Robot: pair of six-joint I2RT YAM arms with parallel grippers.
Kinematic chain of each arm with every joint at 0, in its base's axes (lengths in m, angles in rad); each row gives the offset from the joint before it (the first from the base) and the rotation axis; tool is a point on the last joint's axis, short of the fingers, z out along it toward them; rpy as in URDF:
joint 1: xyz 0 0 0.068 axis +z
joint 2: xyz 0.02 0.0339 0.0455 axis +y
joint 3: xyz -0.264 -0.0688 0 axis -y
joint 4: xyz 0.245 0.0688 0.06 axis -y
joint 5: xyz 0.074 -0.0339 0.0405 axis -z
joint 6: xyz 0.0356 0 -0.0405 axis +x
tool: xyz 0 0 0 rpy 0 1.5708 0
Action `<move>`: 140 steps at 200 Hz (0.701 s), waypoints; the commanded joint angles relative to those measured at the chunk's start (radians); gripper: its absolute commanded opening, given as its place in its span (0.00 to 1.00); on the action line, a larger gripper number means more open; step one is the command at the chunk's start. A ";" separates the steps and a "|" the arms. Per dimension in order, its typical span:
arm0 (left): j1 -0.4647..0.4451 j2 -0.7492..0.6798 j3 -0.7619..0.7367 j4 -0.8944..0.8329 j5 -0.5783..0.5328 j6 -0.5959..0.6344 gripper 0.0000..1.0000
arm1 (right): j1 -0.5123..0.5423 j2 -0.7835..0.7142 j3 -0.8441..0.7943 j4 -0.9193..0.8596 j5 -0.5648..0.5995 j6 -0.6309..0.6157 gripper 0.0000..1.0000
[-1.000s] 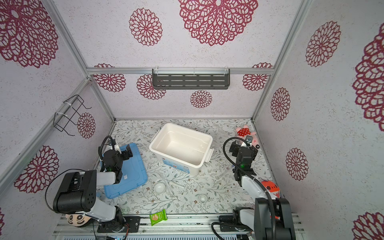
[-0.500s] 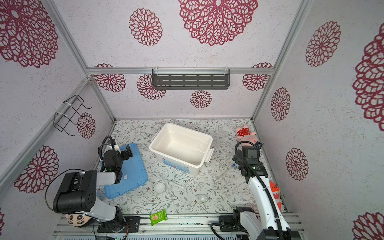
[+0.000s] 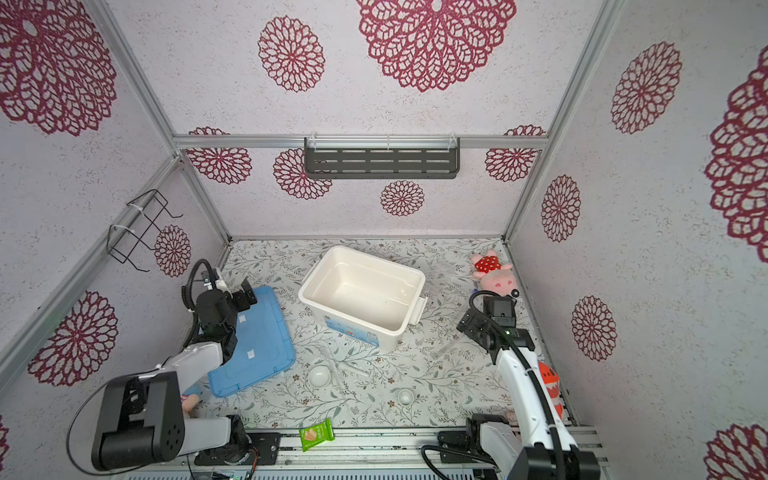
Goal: Organize the chemistry lab equipment
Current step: 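Reach both grippers to opposite sides of the white plastic bin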
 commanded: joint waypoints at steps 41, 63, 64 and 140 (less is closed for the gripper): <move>0.047 -0.091 0.405 -0.788 0.392 -0.291 0.97 | 0.030 0.178 0.149 -0.007 -0.332 0.030 0.89; 0.066 -0.086 0.427 -0.752 0.795 -0.276 0.97 | 0.122 0.204 0.147 -0.019 -0.350 0.060 0.88; 0.066 -0.085 0.427 -0.748 0.811 -0.278 0.97 | 0.126 0.205 0.146 -0.020 -0.350 0.062 0.88; -0.111 -0.052 0.482 -0.977 0.855 -0.145 0.97 | 0.274 0.271 0.103 0.181 -0.473 0.227 0.84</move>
